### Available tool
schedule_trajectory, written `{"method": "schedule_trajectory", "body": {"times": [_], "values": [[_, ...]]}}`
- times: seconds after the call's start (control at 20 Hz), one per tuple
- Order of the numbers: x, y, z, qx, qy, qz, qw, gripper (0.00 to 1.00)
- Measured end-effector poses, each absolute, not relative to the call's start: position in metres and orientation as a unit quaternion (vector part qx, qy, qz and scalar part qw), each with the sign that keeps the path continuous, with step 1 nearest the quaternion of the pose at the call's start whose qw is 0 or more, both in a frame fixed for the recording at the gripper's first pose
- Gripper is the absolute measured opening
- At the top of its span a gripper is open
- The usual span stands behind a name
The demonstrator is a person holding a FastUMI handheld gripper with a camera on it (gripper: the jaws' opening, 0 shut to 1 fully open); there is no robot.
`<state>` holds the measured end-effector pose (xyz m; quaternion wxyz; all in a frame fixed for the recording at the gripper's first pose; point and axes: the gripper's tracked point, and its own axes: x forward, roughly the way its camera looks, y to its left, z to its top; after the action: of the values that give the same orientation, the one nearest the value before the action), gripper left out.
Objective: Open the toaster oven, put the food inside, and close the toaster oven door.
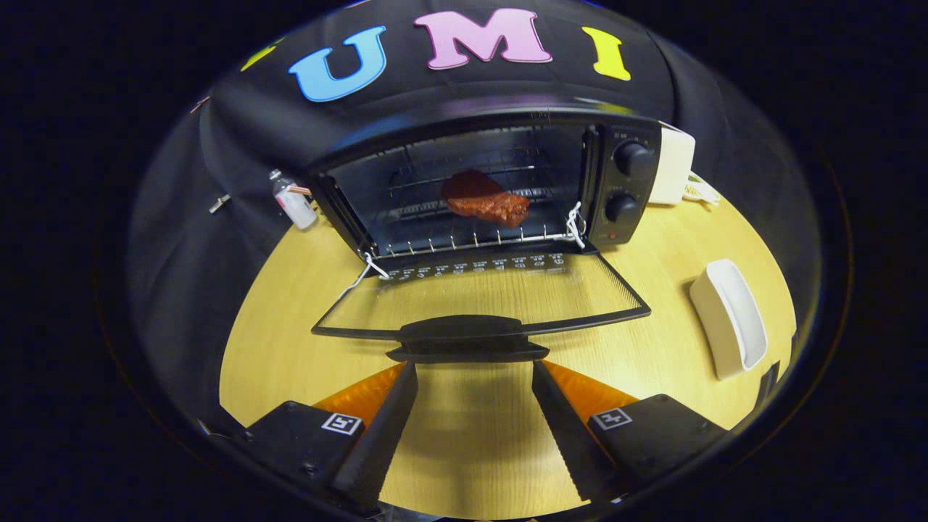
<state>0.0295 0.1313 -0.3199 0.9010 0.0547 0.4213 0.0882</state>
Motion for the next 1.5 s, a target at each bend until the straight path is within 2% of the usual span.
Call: {"method": "schedule_trajectory", "body": {"times": [0.45, 0.65, 1.0, 1.25, 1.5], "values": [[0.068, 0.128, -0.244, 0.088, 0.331, 0.092, 0.935, 0.99], [0.082, 0.114, -0.18, 0.08, 0.275, 0.101, 0.953, 0.99], [0.064, 0.074, -0.077, 0.037, 0.165, 0.108, 0.98, 0.98], [0.043, 0.035, -0.015, 0.017, 0.094, 0.077, 0.992, 0.98], [0.036, 0.023, 0.032, 0.03, 0.059, 0.067, 0.996, 0.98]]}}
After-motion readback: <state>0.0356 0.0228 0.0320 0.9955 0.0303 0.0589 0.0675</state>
